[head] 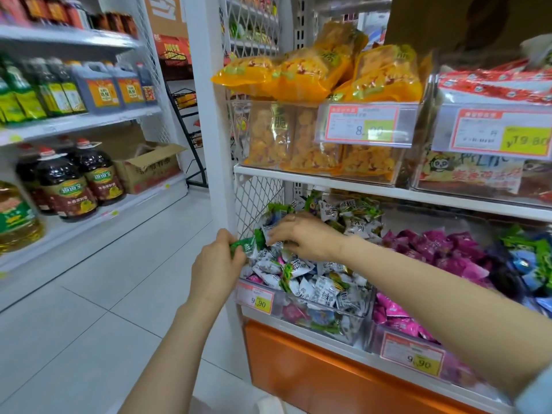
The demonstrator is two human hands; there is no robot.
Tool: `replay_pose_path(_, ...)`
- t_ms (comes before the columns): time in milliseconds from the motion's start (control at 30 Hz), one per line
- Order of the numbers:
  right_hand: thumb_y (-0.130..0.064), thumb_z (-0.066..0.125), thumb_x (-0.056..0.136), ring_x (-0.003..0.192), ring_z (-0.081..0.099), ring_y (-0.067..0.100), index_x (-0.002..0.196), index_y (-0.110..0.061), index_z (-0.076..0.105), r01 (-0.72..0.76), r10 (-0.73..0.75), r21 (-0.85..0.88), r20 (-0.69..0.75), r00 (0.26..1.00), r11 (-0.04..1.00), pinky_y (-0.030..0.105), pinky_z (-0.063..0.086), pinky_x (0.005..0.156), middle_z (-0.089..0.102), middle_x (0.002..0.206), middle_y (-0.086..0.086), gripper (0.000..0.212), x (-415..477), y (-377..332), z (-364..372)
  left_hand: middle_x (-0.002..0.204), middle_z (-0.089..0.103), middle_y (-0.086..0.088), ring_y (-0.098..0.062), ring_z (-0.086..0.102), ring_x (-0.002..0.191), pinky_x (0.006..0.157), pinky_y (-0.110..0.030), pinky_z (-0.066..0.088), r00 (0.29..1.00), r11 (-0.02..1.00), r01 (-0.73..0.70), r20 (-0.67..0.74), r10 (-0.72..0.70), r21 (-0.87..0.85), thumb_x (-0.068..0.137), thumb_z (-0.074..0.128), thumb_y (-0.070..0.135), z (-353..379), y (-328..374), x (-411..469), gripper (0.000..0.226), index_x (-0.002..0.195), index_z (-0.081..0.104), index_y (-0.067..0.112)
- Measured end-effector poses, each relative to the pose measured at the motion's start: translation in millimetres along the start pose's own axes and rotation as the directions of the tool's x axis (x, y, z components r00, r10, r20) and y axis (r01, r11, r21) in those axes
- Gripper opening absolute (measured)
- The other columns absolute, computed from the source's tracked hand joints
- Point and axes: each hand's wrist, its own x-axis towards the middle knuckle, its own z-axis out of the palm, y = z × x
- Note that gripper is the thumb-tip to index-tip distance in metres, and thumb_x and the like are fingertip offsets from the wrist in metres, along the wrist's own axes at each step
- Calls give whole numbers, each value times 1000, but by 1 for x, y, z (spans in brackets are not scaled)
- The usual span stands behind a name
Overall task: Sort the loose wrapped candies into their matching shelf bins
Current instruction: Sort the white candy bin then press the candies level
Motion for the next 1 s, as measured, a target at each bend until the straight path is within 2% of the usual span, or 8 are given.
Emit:
replay_pose_path(100, -24, 47, 96, 124, 45, 15, 126, -29, 57, 0, 11, -113, 93, 996, 994, 41, 11, 115, 57, 129, -9, 32, 8, -4, 4, 77, 55, -5, -25, 47, 71, 57, -32, 29, 1000, 1000, 3, 4, -3, -6, 93, 50, 21, -1, -2, -3, 10, 98, 48, 13)
replay_pose_path(233, -30, 50, 95, 97, 60, 19, 123, -27, 56, -163, 161, -44, -33, 986, 986, 38, 24, 108, 69, 105, -1, 29, 21, -11, 5, 74, 54, -2, -25, 48, 72, 55, -32, 31, 999, 999, 32, -8, -33, -29, 94, 49, 25, -3, -11, -1, 11, 95, 48, 14)
replay_pose_path(400, -30, 59, 91, 96, 60, 25, 131, -26, 48, -251, 242, -65, -131, 961, 966, 29, 35, 77, 68, 104, 6, 42, 44, -21, 12, 76, 63, -6, -26, 63, 71, 63, -35, 44, 998, 987, 56, -1, -57, -154, 94, 52, 30, -5, -21, 3, 11, 92, 48, 19)
replay_pose_path(600, -22, 58, 90, 91, 58, 27, 113, -21, 58, -230, 210, -153, -135, 968, 961, 30, 29, 74, 67, 97, 6, 23, 51, -19, 19, 83, 64, -8, -27, 62, 77, 67, -36, 46, 1000, 974, 16, 11, -13, -228, 94, 52, 16, -4, -20, 3, 7, 99, 52, 21)
replay_pose_path(667, -25, 60, 89, 88, 58, 23, 108, -22, 62, -231, 218, -61, -168, 961, 971, 26, 27, 75, 66, 93, 2, 19, 49, -18, 17, 85, 63, -5, -26, 61, 77, 67, -36, 44, 1000, 974, 0, -5, -1, -228, 93, 51, 14, -4, -19, 4, 7, 96, 52, 21)
replay_pose_path(767, -27, 68, 84, 79, 54, 13, 93, -23, 66, -212, 261, 237, -197, 945, 948, 21, 33, 73, 60, 84, -7, 9, 43, -14, 12, 94, 62, 2, -23, 61, 80, 66, -35, 42, 1000, 983, -15, -15, 12, -185, 93, 52, 14, -3, -14, 5, 7, 93, 50, 21)
replay_pose_path(900, -15, 74, 79, 67, 52, 5, 81, -11, 66, -157, 332, 657, -149, 931, 737, 14, 39, 61, 59, 75, -9, 9, 26, -15, -5, 100, 61, 4, -21, 54, 86, 65, -32, 36, 1000, 990, -24, -21, 21, -137, 92, 53, 12, 2, -2, 7, 7, 96, 50, 17)
replay_pose_path(1000, -10, 73, 79, 68, 58, 12, 82, -4, 66, -128, 337, 794, -101, 936, 594, 23, 44, 66, 63, 73, 2, 9, 8, -15, -17, 95, 61, 2, -20, 54, 89, 66, -27, 33, 999, 966, -33, -40, 23, -255, 92, 53, 11, 5, 5, 8, 6, 92, 50, 16)
